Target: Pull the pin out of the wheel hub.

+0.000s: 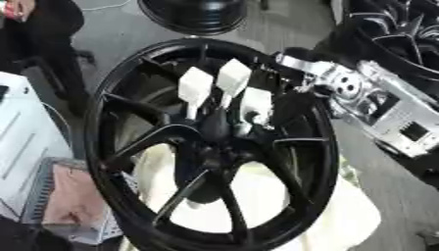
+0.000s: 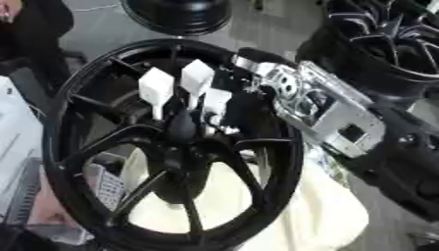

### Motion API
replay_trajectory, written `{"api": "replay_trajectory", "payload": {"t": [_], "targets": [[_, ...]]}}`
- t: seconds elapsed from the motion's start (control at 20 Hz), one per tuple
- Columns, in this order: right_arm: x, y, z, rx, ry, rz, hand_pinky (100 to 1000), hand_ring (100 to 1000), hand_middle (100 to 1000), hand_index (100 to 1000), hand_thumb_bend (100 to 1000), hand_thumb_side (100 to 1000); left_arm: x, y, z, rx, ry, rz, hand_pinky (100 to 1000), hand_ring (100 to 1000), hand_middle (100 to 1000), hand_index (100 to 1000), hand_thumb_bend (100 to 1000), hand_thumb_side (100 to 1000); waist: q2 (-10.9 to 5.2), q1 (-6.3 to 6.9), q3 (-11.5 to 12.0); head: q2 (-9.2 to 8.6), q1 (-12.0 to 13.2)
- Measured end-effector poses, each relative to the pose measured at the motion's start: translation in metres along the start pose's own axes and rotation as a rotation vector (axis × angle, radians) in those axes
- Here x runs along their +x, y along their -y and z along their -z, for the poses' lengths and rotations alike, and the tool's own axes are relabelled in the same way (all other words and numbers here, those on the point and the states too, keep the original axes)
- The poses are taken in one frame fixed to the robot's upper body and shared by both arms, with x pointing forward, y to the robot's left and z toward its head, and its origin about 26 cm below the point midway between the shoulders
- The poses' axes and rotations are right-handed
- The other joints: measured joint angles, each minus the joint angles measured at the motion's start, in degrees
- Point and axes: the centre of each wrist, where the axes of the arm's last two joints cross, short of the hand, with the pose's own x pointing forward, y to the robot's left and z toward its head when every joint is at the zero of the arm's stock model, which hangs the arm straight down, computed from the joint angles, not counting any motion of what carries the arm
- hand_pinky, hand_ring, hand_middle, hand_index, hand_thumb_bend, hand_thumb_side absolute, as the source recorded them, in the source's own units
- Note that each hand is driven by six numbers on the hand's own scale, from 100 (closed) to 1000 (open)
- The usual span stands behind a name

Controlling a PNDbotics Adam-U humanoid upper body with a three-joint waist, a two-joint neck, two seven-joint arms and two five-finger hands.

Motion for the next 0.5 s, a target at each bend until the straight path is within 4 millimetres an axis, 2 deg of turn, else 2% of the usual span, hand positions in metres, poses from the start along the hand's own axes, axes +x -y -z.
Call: {"api": "replay_trajectory", "payload": {"t": [0.2,0.5], "targets": [[0.0,0.005,-0.005,-0.038,0.016,-0.046,1000,494,356,411,240,100,0.0,0.0,0.0,0.001,0.001,0.0,820,782,657,843,100,594,-0.11,0.04,-0.12,0.0,0.01],[-0.005,0.034,-0.024,-0.197,-0.001,-0.102,1000,488,344,399,227,100,0.0,0.0,-0.002,0.004,-0.004,0.0,821,782,657,844,100,589,-0.74,0.69,-0.94,-0.01,0.07]]}}
